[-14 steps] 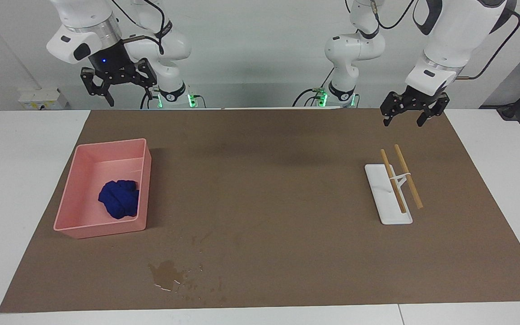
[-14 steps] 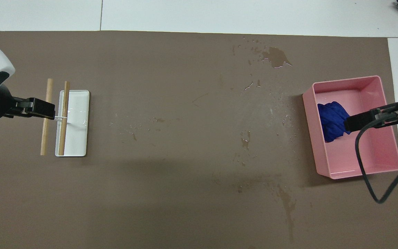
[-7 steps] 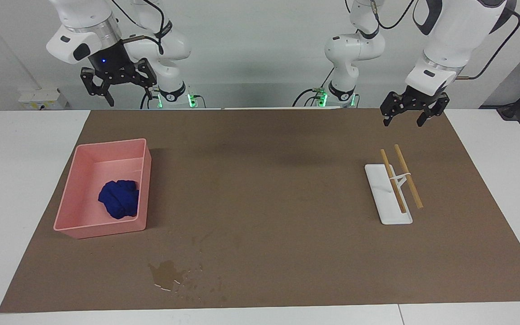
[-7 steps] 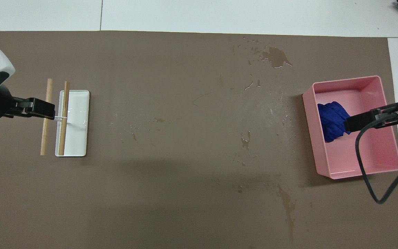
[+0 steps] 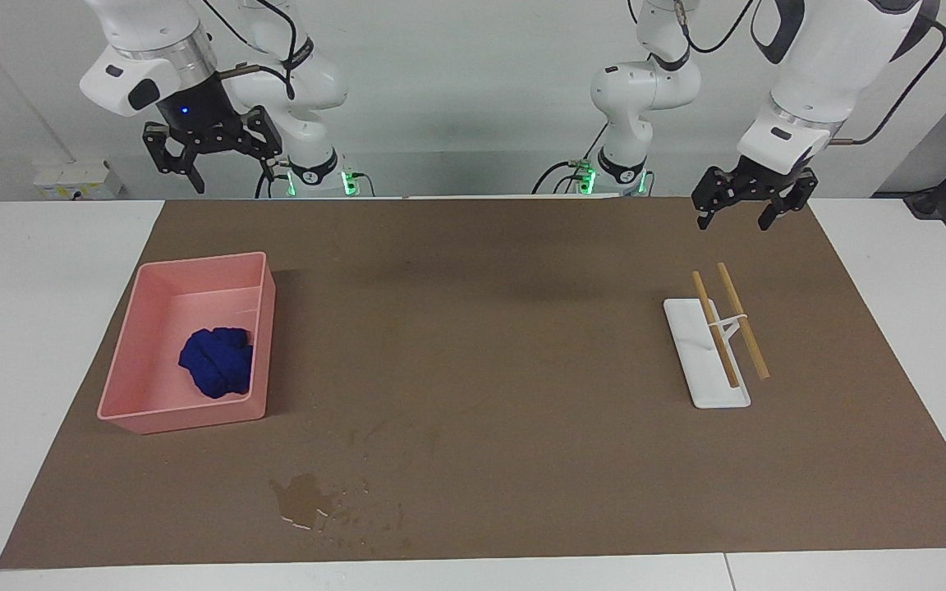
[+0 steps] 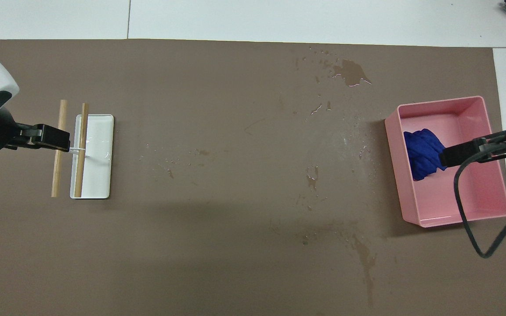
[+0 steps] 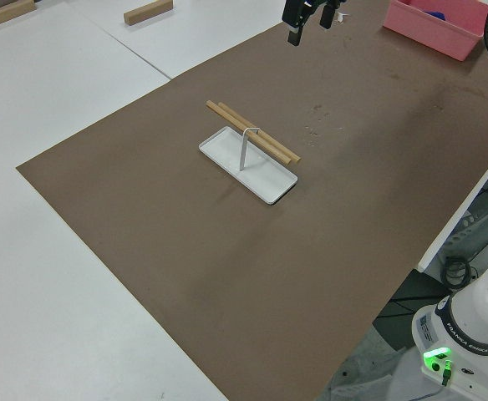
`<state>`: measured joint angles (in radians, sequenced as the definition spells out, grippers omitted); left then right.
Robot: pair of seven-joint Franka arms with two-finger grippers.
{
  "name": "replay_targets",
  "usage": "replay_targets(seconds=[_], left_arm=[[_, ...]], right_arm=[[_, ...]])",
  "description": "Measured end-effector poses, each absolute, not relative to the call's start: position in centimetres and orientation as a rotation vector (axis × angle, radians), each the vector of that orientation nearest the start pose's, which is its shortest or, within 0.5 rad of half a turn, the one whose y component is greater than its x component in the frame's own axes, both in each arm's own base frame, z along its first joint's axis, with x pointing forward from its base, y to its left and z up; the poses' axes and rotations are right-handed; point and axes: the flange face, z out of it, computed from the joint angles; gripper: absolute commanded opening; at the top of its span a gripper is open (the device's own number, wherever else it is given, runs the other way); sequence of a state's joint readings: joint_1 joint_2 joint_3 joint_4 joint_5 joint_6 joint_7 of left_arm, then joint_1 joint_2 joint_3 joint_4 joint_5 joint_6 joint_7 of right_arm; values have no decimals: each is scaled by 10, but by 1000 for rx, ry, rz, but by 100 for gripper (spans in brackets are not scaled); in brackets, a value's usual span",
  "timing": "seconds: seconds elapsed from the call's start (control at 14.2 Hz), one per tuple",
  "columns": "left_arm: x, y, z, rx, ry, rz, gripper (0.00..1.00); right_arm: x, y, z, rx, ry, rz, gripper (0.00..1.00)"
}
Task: Wipe water with towel using both arms
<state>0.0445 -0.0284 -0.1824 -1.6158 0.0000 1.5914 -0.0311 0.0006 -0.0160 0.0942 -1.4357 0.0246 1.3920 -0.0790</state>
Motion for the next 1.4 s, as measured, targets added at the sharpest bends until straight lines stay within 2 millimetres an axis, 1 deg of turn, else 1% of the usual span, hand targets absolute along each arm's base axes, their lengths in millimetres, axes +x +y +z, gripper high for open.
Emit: replay_targets(seconds=[0.35, 0.91, 1.4], left_arm=[[542, -77, 620, -3132, 167, -6, 100], [542, -77, 620, -3132, 167, -6, 100], [542, -77, 620, -3132, 167, -6, 100]], right_arm=[[522, 49, 676, -3116, -267, 114, 100], [521, 44, 675, -3130, -255, 132, 100], [521, 44, 675, -3130, -253, 132, 100]])
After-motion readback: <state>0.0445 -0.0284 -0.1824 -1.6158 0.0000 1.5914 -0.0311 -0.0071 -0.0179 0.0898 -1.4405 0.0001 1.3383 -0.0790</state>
